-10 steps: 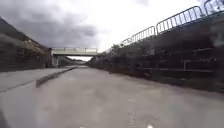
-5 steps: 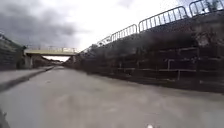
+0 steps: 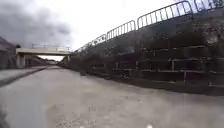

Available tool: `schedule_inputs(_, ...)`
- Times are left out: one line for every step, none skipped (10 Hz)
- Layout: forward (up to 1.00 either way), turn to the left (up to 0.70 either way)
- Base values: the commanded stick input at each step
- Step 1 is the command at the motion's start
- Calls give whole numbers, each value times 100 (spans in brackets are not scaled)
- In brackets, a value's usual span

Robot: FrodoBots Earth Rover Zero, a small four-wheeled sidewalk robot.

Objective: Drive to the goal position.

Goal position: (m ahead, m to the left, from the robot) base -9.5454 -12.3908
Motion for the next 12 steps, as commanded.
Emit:
schedule_inputs(70,7)
schedule_inputs(70,0)
schedule_inputs(70,0)
schedule_inputs(70,0)
schedule_inputs(70,0)
schedule_inputs(70,0)
schedule_inputs(70,0)
schedule_inputs(70,0)
schedule_inputs(70,0)
schedule_inputs(70,0)
schedule_inputs(70,27)
schedule_inputs(70,27)
